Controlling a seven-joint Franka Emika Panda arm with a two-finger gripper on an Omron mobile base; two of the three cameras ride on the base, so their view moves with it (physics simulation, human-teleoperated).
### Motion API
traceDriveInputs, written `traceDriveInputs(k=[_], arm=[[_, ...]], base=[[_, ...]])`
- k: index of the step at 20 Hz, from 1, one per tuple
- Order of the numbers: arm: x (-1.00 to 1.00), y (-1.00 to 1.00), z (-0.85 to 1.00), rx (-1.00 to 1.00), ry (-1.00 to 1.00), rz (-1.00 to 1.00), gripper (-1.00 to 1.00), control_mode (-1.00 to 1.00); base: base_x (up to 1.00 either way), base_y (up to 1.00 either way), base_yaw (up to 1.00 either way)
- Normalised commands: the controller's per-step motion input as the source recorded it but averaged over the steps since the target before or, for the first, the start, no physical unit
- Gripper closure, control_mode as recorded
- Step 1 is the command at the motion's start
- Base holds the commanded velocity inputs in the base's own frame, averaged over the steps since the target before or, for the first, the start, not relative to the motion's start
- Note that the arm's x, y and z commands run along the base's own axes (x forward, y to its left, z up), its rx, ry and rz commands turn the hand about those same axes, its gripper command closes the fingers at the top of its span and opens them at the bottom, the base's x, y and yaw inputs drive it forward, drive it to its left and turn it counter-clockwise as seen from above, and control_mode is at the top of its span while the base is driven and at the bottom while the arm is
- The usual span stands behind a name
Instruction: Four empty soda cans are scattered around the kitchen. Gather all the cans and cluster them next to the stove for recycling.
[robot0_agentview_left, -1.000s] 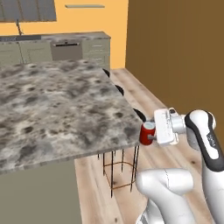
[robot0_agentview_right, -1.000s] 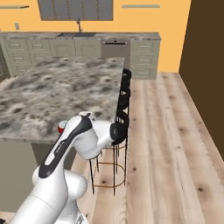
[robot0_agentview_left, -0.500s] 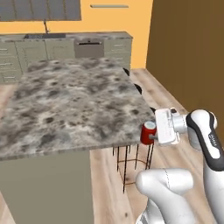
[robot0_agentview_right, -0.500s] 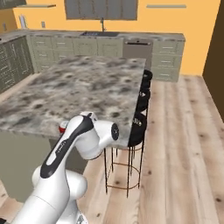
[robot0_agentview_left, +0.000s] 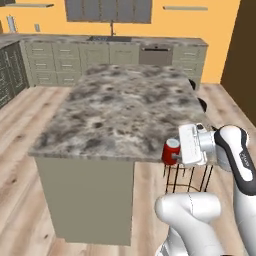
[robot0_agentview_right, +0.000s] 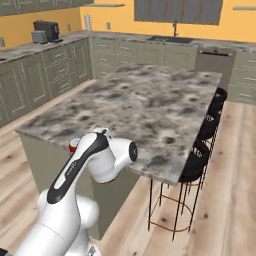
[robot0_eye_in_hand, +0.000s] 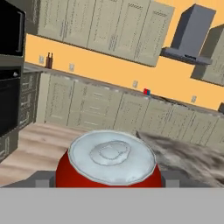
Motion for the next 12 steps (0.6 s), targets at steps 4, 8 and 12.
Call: traceDriveInputs(k=[4, 8, 12], arm=[[0.00, 0.00, 0.00, 0.00, 0.00, 0.00, 1.00, 1.00], [0.00, 0.00, 0.00, 0.00, 0.00, 0.00, 1.00, 1.00], [0.00, 0.00, 0.00, 0.00, 0.00, 0.00, 1.00, 1.00]], base=[[-0.03, 0.19, 0.48], [-0.03, 0.22, 0.48], [-0.03, 0.23, 0.47]])
